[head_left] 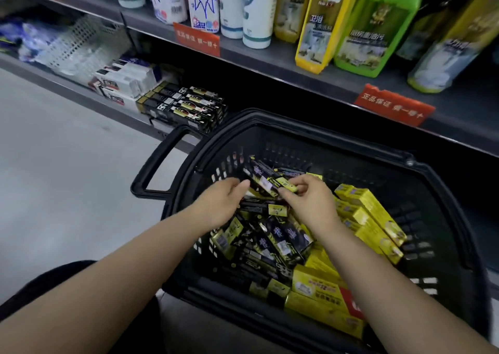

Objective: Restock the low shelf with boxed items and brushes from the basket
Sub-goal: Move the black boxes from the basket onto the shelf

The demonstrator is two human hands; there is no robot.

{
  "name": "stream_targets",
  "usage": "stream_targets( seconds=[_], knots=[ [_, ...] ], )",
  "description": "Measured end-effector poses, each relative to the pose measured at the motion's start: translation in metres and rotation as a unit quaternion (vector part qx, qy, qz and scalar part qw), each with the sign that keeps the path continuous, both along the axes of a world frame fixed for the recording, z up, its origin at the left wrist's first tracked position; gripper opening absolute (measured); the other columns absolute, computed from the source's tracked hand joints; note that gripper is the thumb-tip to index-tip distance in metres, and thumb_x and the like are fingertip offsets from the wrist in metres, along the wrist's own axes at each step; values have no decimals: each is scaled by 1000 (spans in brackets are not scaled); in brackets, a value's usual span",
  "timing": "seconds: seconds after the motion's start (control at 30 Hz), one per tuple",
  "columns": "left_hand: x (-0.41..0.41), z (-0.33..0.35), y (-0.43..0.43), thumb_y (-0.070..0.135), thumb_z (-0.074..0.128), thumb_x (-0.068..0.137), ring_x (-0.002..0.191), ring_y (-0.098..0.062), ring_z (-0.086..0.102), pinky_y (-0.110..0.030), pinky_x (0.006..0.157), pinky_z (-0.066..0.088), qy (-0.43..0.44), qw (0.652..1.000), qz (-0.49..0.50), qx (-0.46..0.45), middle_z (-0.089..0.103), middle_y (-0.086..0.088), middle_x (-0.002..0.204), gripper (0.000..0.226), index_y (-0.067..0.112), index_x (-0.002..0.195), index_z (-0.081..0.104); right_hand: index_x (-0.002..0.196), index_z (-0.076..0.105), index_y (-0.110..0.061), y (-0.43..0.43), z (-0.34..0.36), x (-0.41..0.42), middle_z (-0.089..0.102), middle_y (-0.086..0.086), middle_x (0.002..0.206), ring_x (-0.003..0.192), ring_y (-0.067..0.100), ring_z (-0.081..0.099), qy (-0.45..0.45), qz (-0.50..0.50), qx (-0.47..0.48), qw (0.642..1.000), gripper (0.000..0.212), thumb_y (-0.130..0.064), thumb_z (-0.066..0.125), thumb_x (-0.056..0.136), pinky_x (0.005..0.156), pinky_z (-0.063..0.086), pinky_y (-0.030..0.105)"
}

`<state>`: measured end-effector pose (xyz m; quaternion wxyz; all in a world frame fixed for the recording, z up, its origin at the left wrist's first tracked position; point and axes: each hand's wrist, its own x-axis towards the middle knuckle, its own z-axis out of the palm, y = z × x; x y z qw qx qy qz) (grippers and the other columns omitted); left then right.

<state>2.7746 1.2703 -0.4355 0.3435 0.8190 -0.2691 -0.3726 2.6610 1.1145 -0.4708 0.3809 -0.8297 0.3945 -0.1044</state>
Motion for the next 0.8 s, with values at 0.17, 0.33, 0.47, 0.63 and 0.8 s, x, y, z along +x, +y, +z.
stream_targets(
  seconds=[0.17, 0.33, 0.47, 0.63, 0.8],
  knots=[
    [-26, 16, -10, 31, 54, 94, 79, -20, 65, -27, 62, 55, 296, 920, 228, -120, 67, -9, 87, 26, 7, 103, 57, 82, 51, -33, 57, 28, -20, 53, -10, 86, 77, 2, 52, -110, 124, 64, 984, 31, -38, 78, 68, 65, 45, 16],
    [-24, 19, 13, 17, 57, 93, 89, -22, 62, -37, 75, 55, 309, 904, 268, -125, 66, -12, 104, 13, 13, 105, 53, 95, 60, -27, 30, 9, -8, 53, -6, 106, 102, 7, 53, -26, 184, 51, 981, 20, -45, 54, 89, 82, 37, 22],
    [-17, 17, 25, 17, 53, 95, 82, -19, 60, -33, 69, 54, 337, 903, 233, -129, 64, -8, 94, 28, 12, 122, 55, 137, 41, -8, 11, -31, 15, 47, 13, 138, 128, 30, 41, 190, 196, -72, 959, 50, -35, 50, 95, 100, 37, 33],
    [1, 10, 11, 16, 53, 95, 75, -17, 59, -30, 61, 51, 343, 900, 234, -129, 62, -6, 89, 26, 13, 120, 55, 131, 47, -10, 14, -48, 24, 47, 14, 133, 124, 30, 39, 305, 218, -170, 911, 50, -41, 53, 92, 100, 35, 37],
    [15, 1, -15, 14, 52, 95, 70, -15, 59, -32, 65, 51, 334, 904, 233, -129, 62, -2, 81, 29, 13, 124, 53, 133, 46, -12, 3, -22, 9, 52, 4, 124, 116, 26, 49, 246, 100, 106, 958, 48, -37, 55, 92, 93, 44, 35]
  ],
)
